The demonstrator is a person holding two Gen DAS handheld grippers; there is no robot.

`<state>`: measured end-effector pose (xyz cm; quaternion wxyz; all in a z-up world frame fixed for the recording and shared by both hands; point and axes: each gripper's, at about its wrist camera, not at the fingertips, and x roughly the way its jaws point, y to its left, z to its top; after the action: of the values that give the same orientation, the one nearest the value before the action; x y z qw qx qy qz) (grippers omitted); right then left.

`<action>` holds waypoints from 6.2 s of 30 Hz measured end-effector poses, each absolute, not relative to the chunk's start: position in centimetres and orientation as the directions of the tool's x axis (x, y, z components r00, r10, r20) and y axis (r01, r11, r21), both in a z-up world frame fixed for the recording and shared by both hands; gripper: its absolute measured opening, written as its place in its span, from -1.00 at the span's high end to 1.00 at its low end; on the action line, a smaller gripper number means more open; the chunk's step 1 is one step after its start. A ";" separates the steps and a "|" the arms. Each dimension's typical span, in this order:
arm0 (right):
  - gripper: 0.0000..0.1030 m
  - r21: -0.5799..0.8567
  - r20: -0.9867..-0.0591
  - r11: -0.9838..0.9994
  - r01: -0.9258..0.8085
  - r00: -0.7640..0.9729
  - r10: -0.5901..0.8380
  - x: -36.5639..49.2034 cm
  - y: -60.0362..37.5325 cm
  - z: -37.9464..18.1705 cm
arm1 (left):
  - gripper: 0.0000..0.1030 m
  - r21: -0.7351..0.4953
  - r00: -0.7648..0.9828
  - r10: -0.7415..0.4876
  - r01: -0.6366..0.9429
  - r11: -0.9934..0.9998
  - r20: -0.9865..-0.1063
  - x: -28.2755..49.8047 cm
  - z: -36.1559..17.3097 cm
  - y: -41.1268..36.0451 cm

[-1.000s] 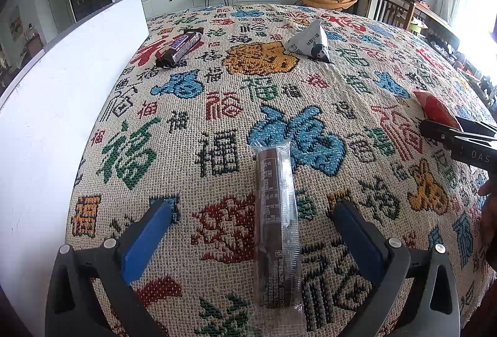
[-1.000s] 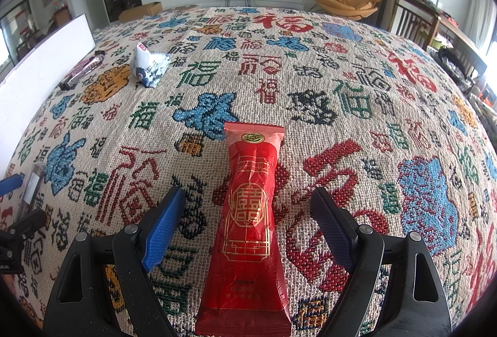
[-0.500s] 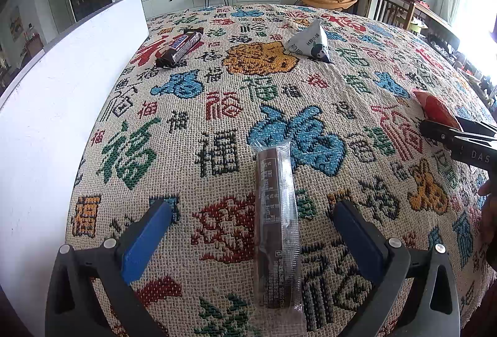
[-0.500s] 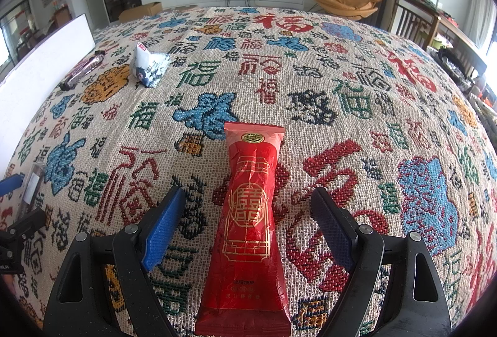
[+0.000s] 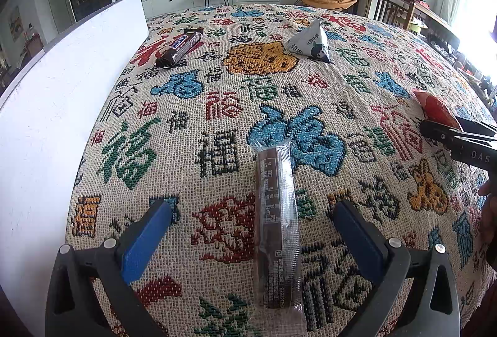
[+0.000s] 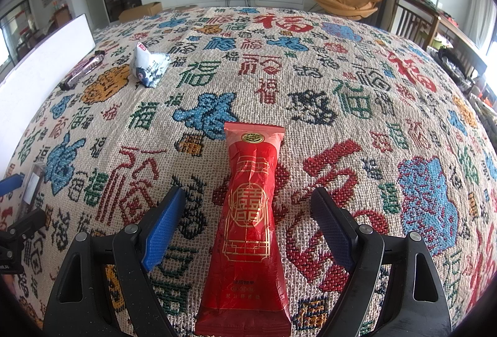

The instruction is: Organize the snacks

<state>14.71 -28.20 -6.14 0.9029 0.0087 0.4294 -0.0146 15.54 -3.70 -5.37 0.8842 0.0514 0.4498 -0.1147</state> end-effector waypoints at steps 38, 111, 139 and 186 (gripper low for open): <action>-0.66 0.003 -0.776 0.999 0.034 0.631 -0.019 14.7 -28.2 -6.1 | -1.00 -0.012 0.570 -0.156 0.249 0.968 -0.807 15.5 -5.4 -3.7; -0.48 0.336 -0.700 0.842 -0.422 0.486 0.522 19.4 -4.9 3.6 | -0.54 -0.204 0.782 0.017 -0.184 0.962 -0.624 8.7 9.0 22.4; -0.68 0.001 -0.774 1.000 0.014 0.633 -0.008 14.0 -30.3 -6.7 | -1.00 -0.017 0.582 -0.118 0.176 0.984 -0.805 17.9 -5.6 -0.7; 0.28 0.021 -0.766 0.983 -0.181 0.630 0.132 29.5 -17.9 -6.0 | -1.00 -0.018 0.582 -0.118 0.174 0.985 -0.805 17.9 -5.6 -0.7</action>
<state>29.52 -17.88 -6.00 0.9022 -0.0290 0.4216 0.0867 17.89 -0.71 -5.57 0.8887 0.0316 0.4500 -0.0821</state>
